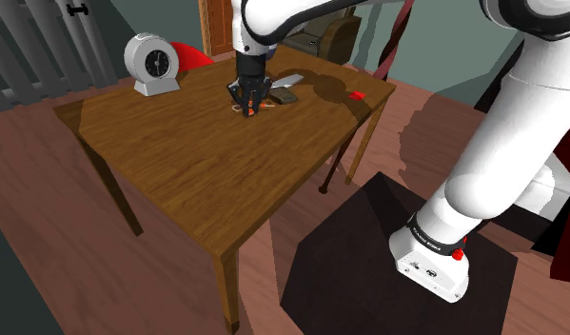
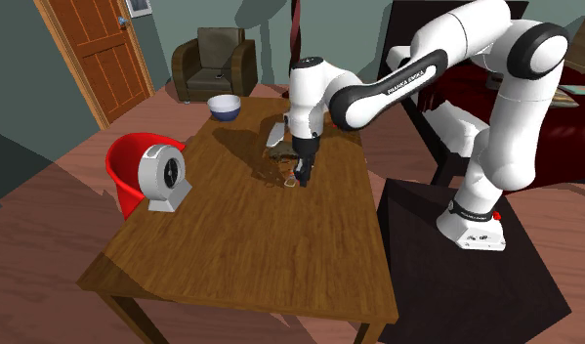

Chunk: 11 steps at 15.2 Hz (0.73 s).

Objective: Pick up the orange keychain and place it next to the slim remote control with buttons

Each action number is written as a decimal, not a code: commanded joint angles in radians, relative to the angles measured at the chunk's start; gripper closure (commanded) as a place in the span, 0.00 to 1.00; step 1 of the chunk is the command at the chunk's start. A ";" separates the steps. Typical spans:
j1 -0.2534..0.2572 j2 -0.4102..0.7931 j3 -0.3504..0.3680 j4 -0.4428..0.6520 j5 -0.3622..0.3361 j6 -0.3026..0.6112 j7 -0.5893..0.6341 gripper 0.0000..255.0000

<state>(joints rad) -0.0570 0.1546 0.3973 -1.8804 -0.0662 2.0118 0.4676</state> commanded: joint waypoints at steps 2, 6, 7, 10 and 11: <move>-0.042 -0.033 -0.026 -0.033 0.017 0.005 -0.076 1.00; -0.097 -0.060 -0.066 -0.065 0.030 0.013 -0.175 1.00; -0.110 -0.065 -0.077 -0.070 0.033 0.014 -0.199 1.00; -0.149 -0.072 -0.108 -0.078 0.037 0.016 -0.271 1.00; -0.161 -0.073 -0.119 -0.079 0.038 0.016 -0.295 1.00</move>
<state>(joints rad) -0.2069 0.0811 0.2881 -1.9509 -0.0283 2.0188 0.1955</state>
